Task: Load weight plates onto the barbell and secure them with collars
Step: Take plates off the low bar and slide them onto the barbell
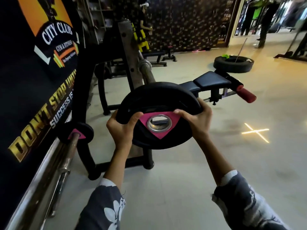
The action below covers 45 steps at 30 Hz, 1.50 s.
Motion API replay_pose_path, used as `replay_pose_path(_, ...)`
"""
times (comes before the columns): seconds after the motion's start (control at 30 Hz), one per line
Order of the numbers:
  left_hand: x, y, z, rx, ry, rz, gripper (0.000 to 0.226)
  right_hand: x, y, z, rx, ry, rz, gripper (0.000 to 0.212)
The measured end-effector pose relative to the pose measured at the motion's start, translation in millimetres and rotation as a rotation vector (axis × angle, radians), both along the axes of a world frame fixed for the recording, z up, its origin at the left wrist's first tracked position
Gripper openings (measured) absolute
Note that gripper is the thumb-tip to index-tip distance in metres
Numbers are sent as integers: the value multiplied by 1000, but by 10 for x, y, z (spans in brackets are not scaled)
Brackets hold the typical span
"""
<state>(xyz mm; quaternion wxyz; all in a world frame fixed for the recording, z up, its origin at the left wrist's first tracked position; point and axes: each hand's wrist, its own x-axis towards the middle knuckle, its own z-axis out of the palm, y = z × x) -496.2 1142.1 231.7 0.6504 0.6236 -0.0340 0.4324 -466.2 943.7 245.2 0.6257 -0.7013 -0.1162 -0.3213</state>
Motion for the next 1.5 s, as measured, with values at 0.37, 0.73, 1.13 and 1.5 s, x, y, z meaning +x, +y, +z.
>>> replay_pose_path(0.37, 838, -8, 78, 96, 11, 98, 31, 1130, 51, -80, -9, 32, 103, 65)
replay_pose_path(0.73, 2066, 317, -51, 240, -77, 201, 52, 2398, 301, -72, -29, 1, 186, 48)
replay_pose_path(1.13, 3594, 607, 17, 198, -129, 208, 50, 3900, 719, 38, -71, -50, 93, 53)
replay_pose_path(1.5, 3999, 712, -48, 164, -103, 214, 53, 4240, 805, -13, -77, -87, 0, 53)
